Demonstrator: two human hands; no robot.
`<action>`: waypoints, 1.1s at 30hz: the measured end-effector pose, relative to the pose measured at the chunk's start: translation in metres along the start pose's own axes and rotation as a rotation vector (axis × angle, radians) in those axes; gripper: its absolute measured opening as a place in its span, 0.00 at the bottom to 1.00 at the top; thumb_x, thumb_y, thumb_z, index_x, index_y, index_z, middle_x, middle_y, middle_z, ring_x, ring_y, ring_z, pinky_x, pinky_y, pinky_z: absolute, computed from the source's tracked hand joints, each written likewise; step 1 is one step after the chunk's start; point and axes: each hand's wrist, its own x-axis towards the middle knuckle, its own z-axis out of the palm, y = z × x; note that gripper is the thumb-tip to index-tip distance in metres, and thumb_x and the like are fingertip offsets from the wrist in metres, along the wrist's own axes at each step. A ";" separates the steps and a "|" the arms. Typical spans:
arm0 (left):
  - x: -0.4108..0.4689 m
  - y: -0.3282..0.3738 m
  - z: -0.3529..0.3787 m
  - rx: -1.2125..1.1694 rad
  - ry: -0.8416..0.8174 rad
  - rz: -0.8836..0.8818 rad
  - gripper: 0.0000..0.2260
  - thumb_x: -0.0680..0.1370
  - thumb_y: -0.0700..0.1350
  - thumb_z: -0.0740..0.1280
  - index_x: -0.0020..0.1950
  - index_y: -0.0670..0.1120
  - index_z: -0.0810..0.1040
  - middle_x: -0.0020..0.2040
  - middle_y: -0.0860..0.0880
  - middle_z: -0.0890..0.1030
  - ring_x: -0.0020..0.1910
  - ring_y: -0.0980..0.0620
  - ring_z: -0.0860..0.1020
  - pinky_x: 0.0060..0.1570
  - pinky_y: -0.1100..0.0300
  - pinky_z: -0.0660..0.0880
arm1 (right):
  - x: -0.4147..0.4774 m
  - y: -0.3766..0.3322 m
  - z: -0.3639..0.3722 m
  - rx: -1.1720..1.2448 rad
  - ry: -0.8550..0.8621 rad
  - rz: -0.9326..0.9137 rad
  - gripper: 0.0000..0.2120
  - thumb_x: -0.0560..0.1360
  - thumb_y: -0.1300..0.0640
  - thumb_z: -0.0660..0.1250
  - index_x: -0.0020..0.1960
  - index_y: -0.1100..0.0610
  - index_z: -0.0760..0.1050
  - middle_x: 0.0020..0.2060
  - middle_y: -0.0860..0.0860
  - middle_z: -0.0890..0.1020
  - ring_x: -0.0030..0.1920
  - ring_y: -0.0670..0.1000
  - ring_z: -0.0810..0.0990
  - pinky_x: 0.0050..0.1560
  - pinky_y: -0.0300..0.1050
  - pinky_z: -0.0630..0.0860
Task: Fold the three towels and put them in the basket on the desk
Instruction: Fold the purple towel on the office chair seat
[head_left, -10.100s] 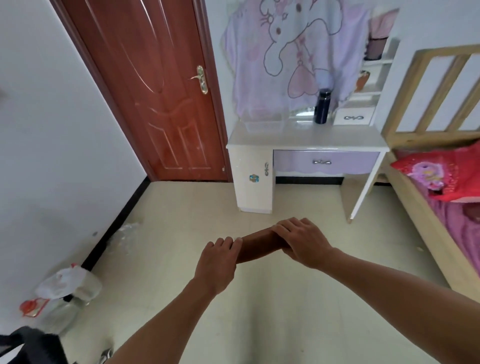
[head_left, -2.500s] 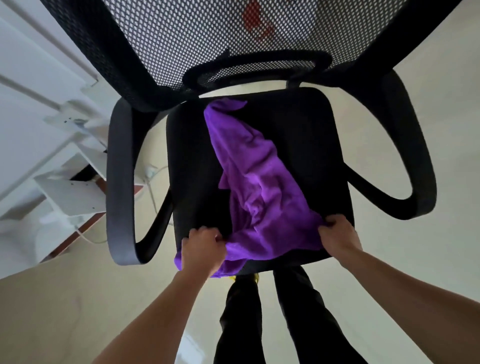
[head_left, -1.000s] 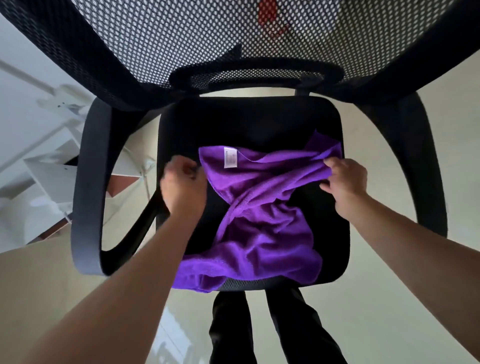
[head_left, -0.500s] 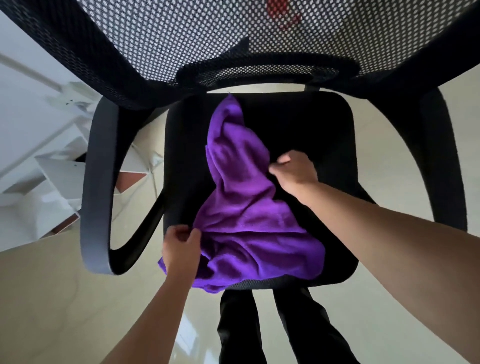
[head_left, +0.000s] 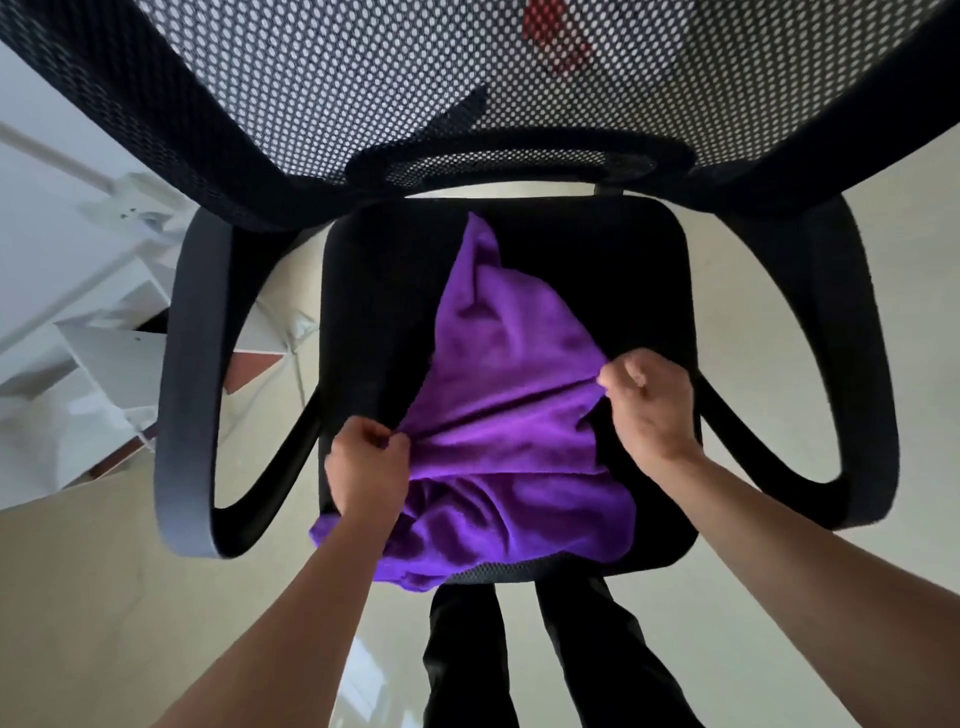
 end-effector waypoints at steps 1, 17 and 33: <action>-0.006 -0.007 -0.001 0.092 -0.045 -0.030 0.02 0.70 0.41 0.68 0.42 0.44 0.78 0.36 0.48 0.78 0.44 0.41 0.78 0.42 0.56 0.70 | -0.009 -0.001 0.003 0.011 -0.109 -0.014 0.13 0.67 0.52 0.61 0.30 0.60 0.74 0.28 0.58 0.78 0.33 0.57 0.77 0.39 0.53 0.73; 0.052 0.039 0.015 -0.110 -0.257 0.098 0.12 0.64 0.45 0.71 0.30 0.43 0.69 0.26 0.47 0.68 0.29 0.48 0.67 0.31 0.56 0.65 | 0.024 -0.002 0.051 0.105 -0.376 0.113 0.14 0.64 0.52 0.67 0.30 0.63 0.73 0.29 0.57 0.71 0.31 0.52 0.70 0.36 0.50 0.69; 0.067 0.036 -0.007 -0.547 -0.416 -0.287 0.15 0.66 0.45 0.77 0.49 0.41 0.81 0.43 0.43 0.84 0.37 0.46 0.81 0.38 0.57 0.77 | 0.034 0.012 0.006 0.169 -0.214 0.440 0.22 0.66 0.43 0.75 0.50 0.60 0.82 0.38 0.52 0.83 0.40 0.52 0.82 0.48 0.47 0.79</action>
